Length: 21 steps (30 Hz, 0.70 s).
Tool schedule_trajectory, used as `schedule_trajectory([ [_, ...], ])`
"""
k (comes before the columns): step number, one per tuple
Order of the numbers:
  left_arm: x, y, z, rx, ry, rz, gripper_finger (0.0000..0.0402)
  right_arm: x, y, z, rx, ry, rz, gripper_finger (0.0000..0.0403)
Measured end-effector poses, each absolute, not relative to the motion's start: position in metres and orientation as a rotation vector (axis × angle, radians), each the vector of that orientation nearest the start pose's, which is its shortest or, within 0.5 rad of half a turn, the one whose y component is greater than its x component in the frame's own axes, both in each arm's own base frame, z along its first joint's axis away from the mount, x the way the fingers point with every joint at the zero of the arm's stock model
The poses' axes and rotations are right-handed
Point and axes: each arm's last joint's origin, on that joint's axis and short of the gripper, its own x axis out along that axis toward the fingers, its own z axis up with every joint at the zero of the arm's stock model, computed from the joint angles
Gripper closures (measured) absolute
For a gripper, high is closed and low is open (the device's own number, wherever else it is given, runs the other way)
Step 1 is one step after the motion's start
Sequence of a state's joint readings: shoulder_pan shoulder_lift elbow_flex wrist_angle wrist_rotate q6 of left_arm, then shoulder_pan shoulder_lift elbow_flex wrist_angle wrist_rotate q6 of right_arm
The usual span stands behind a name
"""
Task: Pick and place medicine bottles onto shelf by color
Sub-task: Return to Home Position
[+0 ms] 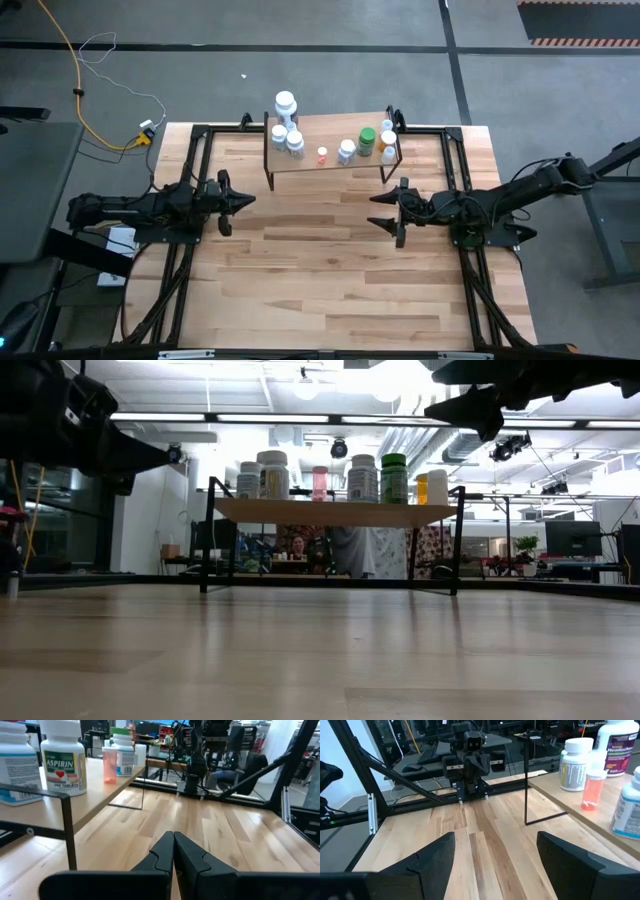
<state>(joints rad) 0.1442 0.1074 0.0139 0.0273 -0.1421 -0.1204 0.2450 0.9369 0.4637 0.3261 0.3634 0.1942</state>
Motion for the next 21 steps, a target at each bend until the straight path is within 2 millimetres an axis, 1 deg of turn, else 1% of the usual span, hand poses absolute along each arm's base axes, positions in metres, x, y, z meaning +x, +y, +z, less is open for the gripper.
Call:
schedule_trajectory([
  [5, 0.101, 0.021, 0.162, -0.120, 0.050, 0.317, 0.0401, 0.195, 0.043, 0.244, 0.145, 0.147, -0.111, 0.0135],
  [8, 0.101, 0.021, 0.162, -0.141, 0.046, 0.325, 0.0401, 0.191, 0.043, 0.243, 0.114, 0.177, -0.113, 0.0165],
  [9, 0.101, 0.021, 0.162, -0.143, 0.046, 0.325, 0.0401, 0.189, 0.043, 0.242, 0.109, 0.188, -0.117, 0.0184],
  [11, 0.101, 0.021, 0.162, -0.143, 0.045, 0.325, 0.0401, 0.185, 0.043, 0.240, 0.098, 0.217, -0.122, 0.0234],
  [15, 0.101, 0.021, 0.162, -0.145, 0.045, 0.325, 0.0401, 0.174, 0.042, 0.237, 0.095, 0.222, -0.113, 0.0366],
  [16, 0.101, 0.021, 0.162, -0.145, 0.044, 0.326, 0.0401, 0.171, 0.041, 0.235, 0.096, 0.217, -0.111, 0.0384],
  [17, 0.101, 0.021, 0.162, -0.145, 0.044, 0.326, 0.0400, 0.168, 0.040, 0.233, 0.099, 0.211, -0.108, 0.0388],
  [19, 0.101, 0.021, 0.162, -0.145, 0.044, 0.326, 0.0401, 0.160, 0.038, 0.227, 0.111, 0.201, -0.085, 0.0376],
  [21, 0.101, 0.021, 0.162, -0.145, 0.044, 0.326, 0.0401, 0.152, 0.035, 0.218, 0.116, 0.188, -0.086, 0.0373],
])
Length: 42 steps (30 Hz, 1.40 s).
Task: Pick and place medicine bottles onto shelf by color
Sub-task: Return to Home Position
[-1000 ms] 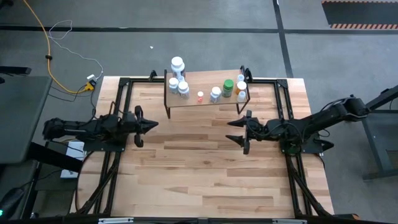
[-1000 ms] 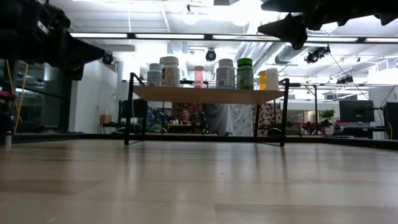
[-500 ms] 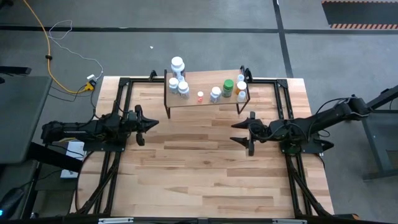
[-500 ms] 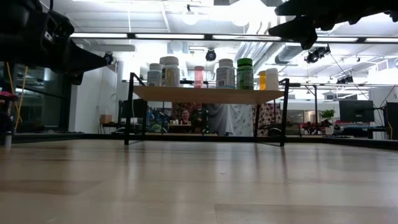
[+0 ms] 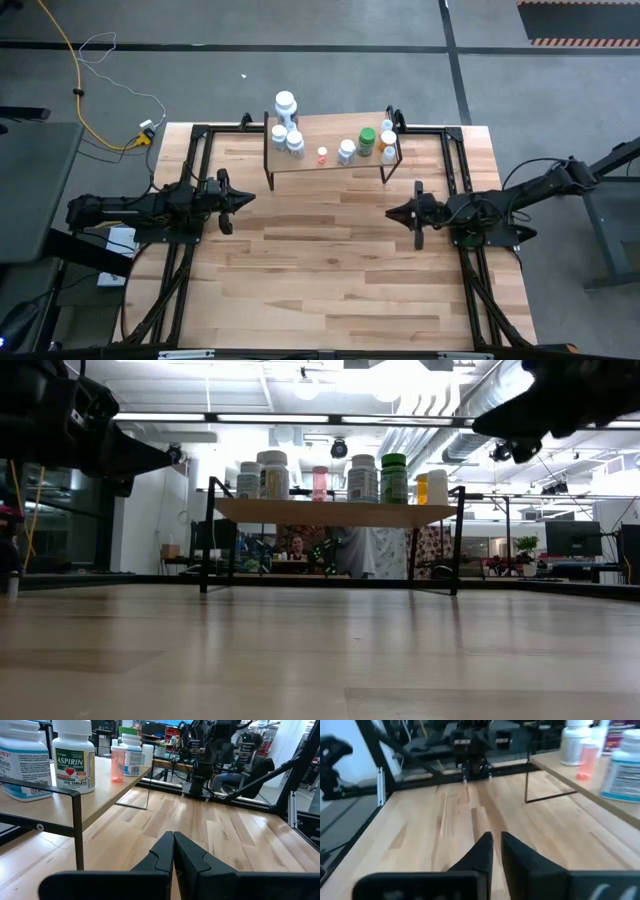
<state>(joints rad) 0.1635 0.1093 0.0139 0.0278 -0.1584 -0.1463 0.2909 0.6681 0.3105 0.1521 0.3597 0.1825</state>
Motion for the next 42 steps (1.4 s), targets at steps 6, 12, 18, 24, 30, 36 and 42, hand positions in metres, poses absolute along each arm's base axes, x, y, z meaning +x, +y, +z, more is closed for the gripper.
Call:
schedule_trajectory([
  [6, 0.101, 0.021, 0.162, -0.145, 0.044, 0.327, 0.0399, 0.135, 0.017, 0.201, 0.137, -0.002, -0.065, 0.0398],
  [12, 0.101, 0.021, 0.162, -0.145, 0.044, 0.328, 0.0398, 0.125, -0.004, 0.187, 0.165, -0.063, -0.069, 0.0401],
  [18, 0.101, 0.021, 0.162, -0.145, 0.043, 0.328, 0.0398, 0.117, -0.016, 0.191, 0.163, -0.101, -0.059, 0.0402],
  [24, 0.101, 0.021, 0.162, -0.145, 0.044, 0.328, 0.0398, 0.106, -0.017, 0.191, 0.169, -0.110, -0.084, 0.0403],
  [30, 0.101, 0.021, 0.162, -0.145, 0.044, 0.327, 0.0398, 0.093, -0.008, 0.191, 0.164, -0.131, -0.032, 0.0403],
  [36, 0.101, 0.021, 0.162, -0.145, 0.045, 0.325, 0.0398, 0.097, -0.001, 0.178, 0.135, -0.128, -0.031, 0.0403],
  [42, 0.101, 0.021, 0.162, -0.145, 0.044, 0.326, 0.0398, 0.097, 0.000, 0.177, 0.106, -0.122, -0.051, 0.0403],
])
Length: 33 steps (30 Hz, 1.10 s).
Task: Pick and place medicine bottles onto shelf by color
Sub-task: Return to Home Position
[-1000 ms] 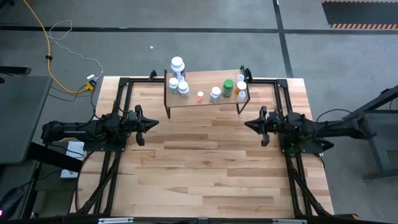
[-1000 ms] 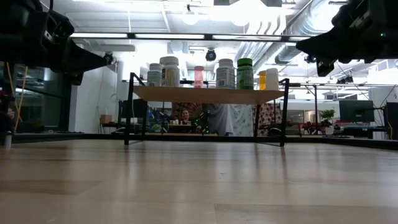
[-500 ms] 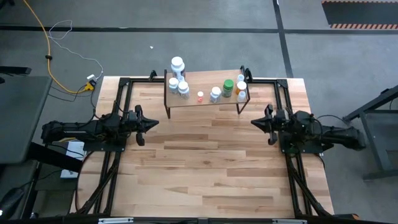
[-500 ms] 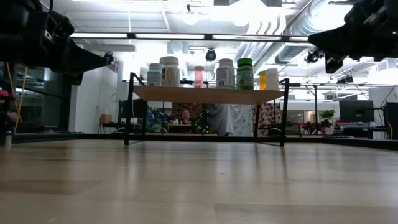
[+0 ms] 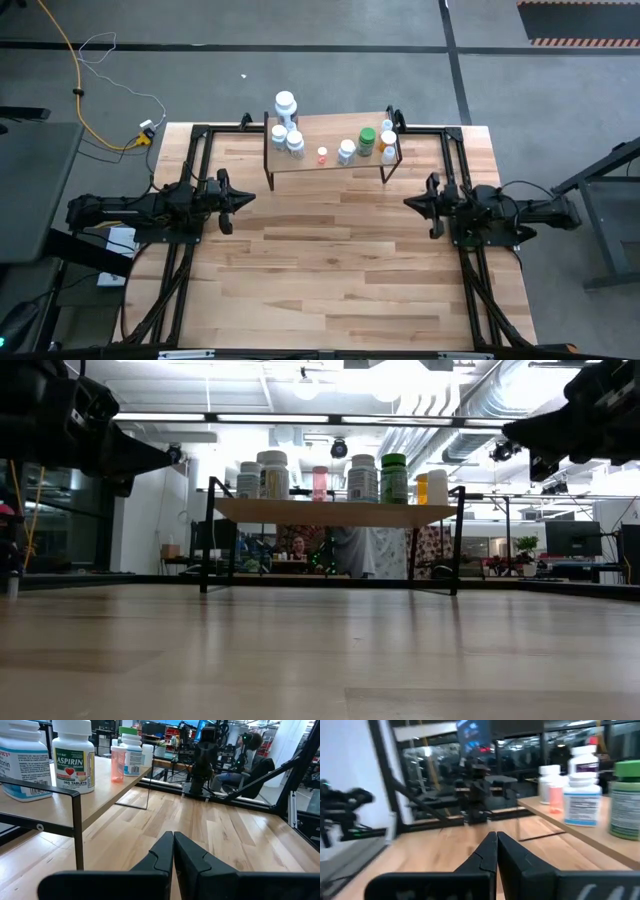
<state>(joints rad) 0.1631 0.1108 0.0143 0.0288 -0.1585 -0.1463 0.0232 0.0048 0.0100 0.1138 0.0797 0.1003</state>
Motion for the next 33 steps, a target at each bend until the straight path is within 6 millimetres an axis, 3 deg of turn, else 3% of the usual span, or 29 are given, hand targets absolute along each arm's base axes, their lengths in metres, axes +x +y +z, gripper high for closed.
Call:
schedule_trajectory([
  [6, 0.1013, 0.0213, 0.1623, -0.145, 0.045, 0.326, 0.0398, 0.0969, -0.0041, 0.1709, 0.086, -0.057, -0.191, 0.0403],
  [33, 0.1013, 0.0213, 0.1622, -0.145, 0.045, 0.327, 0.0398, 0.0972, -0.0042, 0.1704, 0.083, -0.048, -0.194, 0.0402],
])
